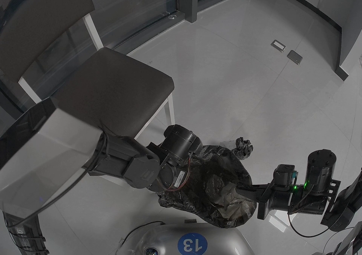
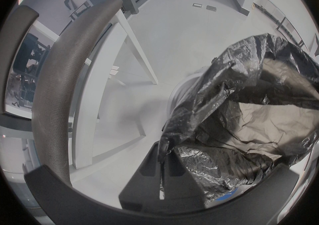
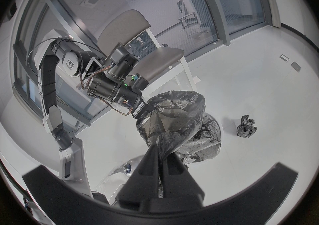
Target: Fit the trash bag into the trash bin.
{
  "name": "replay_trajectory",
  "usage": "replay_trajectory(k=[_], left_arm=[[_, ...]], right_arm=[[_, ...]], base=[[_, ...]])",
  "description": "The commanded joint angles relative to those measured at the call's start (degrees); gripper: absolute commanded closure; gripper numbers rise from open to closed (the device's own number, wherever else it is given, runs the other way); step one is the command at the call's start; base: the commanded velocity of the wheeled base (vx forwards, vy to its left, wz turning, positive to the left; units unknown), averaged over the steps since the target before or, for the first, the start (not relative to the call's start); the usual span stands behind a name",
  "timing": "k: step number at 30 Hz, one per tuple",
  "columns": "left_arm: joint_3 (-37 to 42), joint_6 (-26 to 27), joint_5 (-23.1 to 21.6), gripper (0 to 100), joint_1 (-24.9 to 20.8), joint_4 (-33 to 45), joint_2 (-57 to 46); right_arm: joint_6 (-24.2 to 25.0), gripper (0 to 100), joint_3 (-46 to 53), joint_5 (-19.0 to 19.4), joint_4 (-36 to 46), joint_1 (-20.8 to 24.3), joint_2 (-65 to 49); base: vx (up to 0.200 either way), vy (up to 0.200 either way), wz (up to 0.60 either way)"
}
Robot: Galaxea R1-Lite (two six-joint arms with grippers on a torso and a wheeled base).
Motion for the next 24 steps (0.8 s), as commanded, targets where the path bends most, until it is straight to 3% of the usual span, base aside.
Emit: replay_trajectory(k=[1,4,12,24], left_arm=[[-0.19,-0.54,-0.29,100,-0.01,-1.22,-0.57],[-0.63,-1.77,-0.82,100,-0.01,-3.59,-0.48],[-8.37,-11.79,-3.72,100,-2.91,-5.09,3.3],[-16.36,-16.09,-5.92,100,-3.61,-5.52,10.42]], right_arm=[[-0.07,100,-0.06,0.03,0.07,-0.41,-1.43],[-0.07,100,0.03,0.03,0.07,-0.59,-2.31],[-2.71,100,3.37,0.03,0.16,-3.13,-6.0],[-4.11,100,8.2,0.03,0.16,-4.54,-10.74]], base=[[0.0,0.0,0.0],[0.0,0.0,0.0],[0.0,0.0,0.0],[0.0,0.0,0.0]])
